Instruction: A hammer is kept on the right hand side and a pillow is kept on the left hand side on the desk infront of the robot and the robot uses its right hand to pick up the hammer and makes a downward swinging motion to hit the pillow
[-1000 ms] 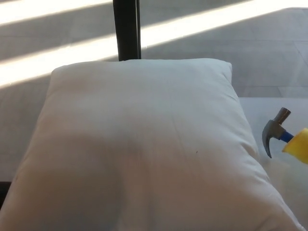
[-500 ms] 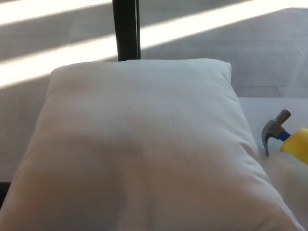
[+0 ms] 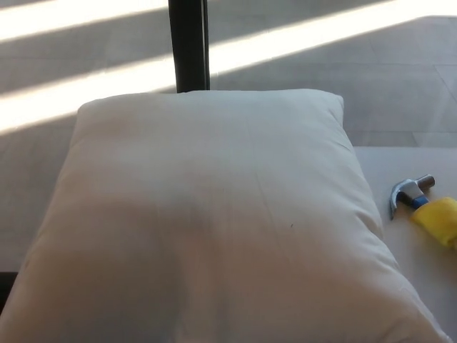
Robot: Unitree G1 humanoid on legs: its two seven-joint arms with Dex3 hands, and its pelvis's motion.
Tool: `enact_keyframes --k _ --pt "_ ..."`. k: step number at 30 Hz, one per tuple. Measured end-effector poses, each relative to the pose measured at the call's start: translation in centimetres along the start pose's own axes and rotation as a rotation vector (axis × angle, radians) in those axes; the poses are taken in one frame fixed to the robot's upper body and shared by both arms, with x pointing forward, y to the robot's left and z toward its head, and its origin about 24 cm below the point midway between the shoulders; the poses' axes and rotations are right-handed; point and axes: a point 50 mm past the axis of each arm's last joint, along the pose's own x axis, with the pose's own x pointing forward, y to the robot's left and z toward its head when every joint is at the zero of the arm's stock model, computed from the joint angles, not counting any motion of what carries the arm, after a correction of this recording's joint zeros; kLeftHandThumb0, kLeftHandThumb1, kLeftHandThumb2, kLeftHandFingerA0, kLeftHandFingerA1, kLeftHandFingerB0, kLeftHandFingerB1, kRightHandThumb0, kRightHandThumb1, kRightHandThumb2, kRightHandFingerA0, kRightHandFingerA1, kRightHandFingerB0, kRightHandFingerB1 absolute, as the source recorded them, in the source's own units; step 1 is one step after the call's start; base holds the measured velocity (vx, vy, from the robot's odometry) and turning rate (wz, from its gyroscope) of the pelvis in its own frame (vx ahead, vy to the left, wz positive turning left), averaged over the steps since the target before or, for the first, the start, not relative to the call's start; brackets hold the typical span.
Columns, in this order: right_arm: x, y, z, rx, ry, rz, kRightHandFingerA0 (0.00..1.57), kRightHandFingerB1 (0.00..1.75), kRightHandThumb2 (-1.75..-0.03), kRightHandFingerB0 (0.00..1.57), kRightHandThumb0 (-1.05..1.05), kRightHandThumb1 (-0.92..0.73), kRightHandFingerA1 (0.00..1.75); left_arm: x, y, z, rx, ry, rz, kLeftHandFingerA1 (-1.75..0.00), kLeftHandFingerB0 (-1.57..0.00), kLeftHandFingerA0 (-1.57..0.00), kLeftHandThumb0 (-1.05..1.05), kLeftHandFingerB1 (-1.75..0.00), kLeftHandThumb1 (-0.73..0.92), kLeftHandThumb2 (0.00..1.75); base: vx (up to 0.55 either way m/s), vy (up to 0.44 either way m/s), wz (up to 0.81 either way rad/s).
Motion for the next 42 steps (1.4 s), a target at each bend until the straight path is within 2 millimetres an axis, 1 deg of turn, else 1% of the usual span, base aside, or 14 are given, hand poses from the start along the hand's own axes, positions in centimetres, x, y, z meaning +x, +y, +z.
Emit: enact_keyframes --k 18,20,22,23,25,26,30,31,33,35,36,37,41,42 --pt "-2.7 -2.3 0.7 0.140 -0.154 -0.177 0.00 0.00 -0.67 0.00 -1.05 -0.90 0.00 0.1 -0.1 0.1 -0.003 0.004 0.000 -0.57 -0.58 -0.64 -0.79 -0.47 0.83 0.65 0.00 0.000 0.00" --pt "-3.5 -3.2 0.7 0.197 -0.191 -0.220 0.00 0.01 -1.18 0.00 -1.05 -0.74 0.19 0.1 -0.1 0.0 -0.006 0.006 0.001 -0.57 -0.57 -0.62 -0.81 -0.47 0.84 0.65 0.00 0.000 0.00" --pt "-4.0 -3.8 0.6 0.234 -0.215 -0.248 0.00 0.13 -1.10 0.06 -1.02 -0.70 0.06 0.1 -0.1 0.0 -0.006 0.007 0.000 -0.58 -0.59 -0.66 -0.80 -0.47 0.84 0.65 0.00 0.000 0.00" --pt "-4.5 -4.3 0.4 0.273 -0.237 -0.272 0.06 0.48 -1.04 0.00 -0.38 -0.43 0.56 0.2 -0.1 0.0 -0.006 0.007 -0.001 -0.60 -0.58 -0.64 -0.78 -0.48 0.84 0.65 0.00 0.000 0.00" --pt "-5.2 -5.0 0.1 0.328 -0.268 -0.309 0.06 0.48 -1.04 0.00 -0.38 -0.43 0.56 0.3 -0.3 0.1 -0.006 0.005 -0.006 -0.60 -0.58 -0.64 -0.78 -0.48 0.84 0.65 0.00 0.000 0.00" --pt "-5.7 -5.4 0.0 0.362 -0.289 -0.334 0.09 0.34 -0.65 0.19 -0.79 -0.84 0.55 0.4 -0.4 0.2 -0.007 0.002 -0.009 -0.62 -0.57 -0.61 -0.78 -0.49 0.84 0.65 0.00 0.000 0.00" --pt "-7.0 -6.5 -0.7 0.461 -0.345 -0.405 0.08 0.64 -0.99 0.17 -0.86 -0.61 0.74 0.6 -0.9 0.5 -0.009 -0.006 -0.019 -0.60 -0.57 -0.65 -0.81 -0.48 0.83 0.64 0.00 0.000 0.00" --pt "-7.4 -6.9 -0.9 0.488 -0.357 -0.427 0.20 0.63 -0.64 0.20 -0.91 -0.70 1.19 0.7 -0.9 0.5 -0.010 -0.008 -0.021 -0.61 -0.57 -0.65 -0.81 -0.48 0.82 0.64 0.00 0.000 0.00" --pt "-7.9 -7.3 -1.5 0.529 -0.371 -0.464 0.20 0.63 -0.64 0.20 -0.91 -0.70 1.19 0.7 -1.0 0.6 -0.011 -0.011 -0.024 -0.61 -0.57 -0.65 -0.81 -0.48 0.82 0.64 0.00 0.000 0.00" --pt "-8.4 -7.6 -2.1 0.573 -0.381 -0.498 0.00 0.60 -0.65 0.00 -0.96 -0.80 0.45 0.8 -1.1 0.7 -0.011 -0.013 -0.025 -0.59 -0.59 -0.68 -0.81 -0.47 0.81 0.64 0.00 0.000 0.00" --pt "-8.7 -7.8 -2.7 0.610 -0.383 -0.526 0.00 0.47 -1.10 0.02 -0.95 -0.66 0.51 0.8 -1.2 0.7 -0.012 -0.014 -0.027 -0.61 -0.58 -0.63 -0.81 -0.49 0.83 0.65 0.00 0.000 0.00" --pt "-8.9 -7.8 -3.2 0.633 -0.380 -0.543 0.00 0.34 -0.67 0.00 -0.88 -0.86 0.23 0.8 -1.2 0.7 -0.012 -0.014 -0.027 -0.61 -0.59 -0.62 -0.80 -0.49 0.84 0.65 0.00 0.000 0.00" --pt "-9.5 -8.0 -5.7 0.733 -0.346 -0.615 0.00 0.43 -0.99 0.00 -0.87 -0.61 0.50 0.8 -1.2 0.7 -0.012 -0.014 -0.027 -0.61 -0.55 -0.58 -0.81 -0.49 0.85 0.65 0.00 0.000 0.00" --pt "-9.6 -8.0 -6.3 0.754 -0.336 -0.630 0.00 0.07 -0.68 0.00 -0.80 -0.89 0.00 0.8 -1.2 0.7 -0.012 -0.014 -0.027 -0.61 -0.56 -0.57 -0.81 -0.49 0.85 0.65 0.00 0.000 0.00"
